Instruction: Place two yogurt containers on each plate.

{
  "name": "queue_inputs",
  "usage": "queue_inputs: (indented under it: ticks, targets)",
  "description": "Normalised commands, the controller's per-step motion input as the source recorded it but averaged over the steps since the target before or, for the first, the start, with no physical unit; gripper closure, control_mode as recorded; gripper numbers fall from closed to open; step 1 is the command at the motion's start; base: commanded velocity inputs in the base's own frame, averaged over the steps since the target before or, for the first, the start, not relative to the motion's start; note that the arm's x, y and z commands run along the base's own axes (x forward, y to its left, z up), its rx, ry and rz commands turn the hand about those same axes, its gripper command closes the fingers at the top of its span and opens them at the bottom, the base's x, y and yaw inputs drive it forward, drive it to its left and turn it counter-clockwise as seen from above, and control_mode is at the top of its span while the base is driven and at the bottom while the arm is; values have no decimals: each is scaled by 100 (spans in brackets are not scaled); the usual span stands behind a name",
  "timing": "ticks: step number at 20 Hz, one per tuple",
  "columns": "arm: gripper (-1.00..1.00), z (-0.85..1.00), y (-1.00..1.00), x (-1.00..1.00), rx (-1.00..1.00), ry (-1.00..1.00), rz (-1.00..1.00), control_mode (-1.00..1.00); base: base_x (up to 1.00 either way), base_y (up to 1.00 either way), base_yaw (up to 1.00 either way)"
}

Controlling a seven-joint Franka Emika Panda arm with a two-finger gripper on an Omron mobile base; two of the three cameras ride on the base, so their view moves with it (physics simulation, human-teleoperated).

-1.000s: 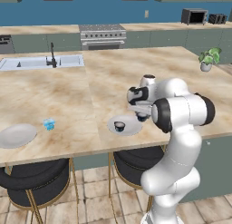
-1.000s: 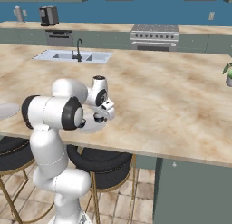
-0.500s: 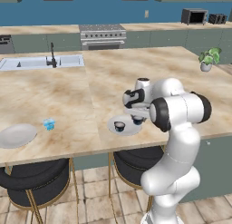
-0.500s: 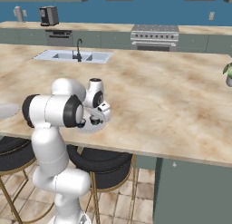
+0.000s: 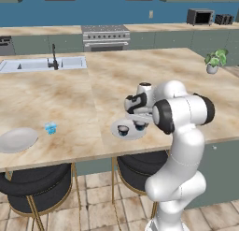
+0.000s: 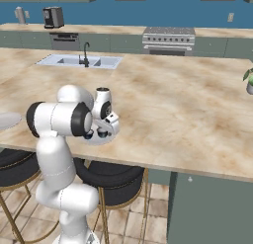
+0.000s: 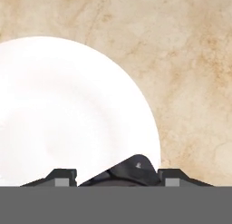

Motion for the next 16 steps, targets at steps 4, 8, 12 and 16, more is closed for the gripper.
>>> queue_inputs:
  ticks: [4,8,12,16]
  targets:
    - [100,-21,3,1,0,0,0,-100,0,0,0]
    - [100,-14,0,0,0,0,0,-100,0,0,0]
    - [-100,-1,0,1,0,0,0,-100,0,0,0]
    - [-100,0,0,0,0,0,0,-100,0,0,0]
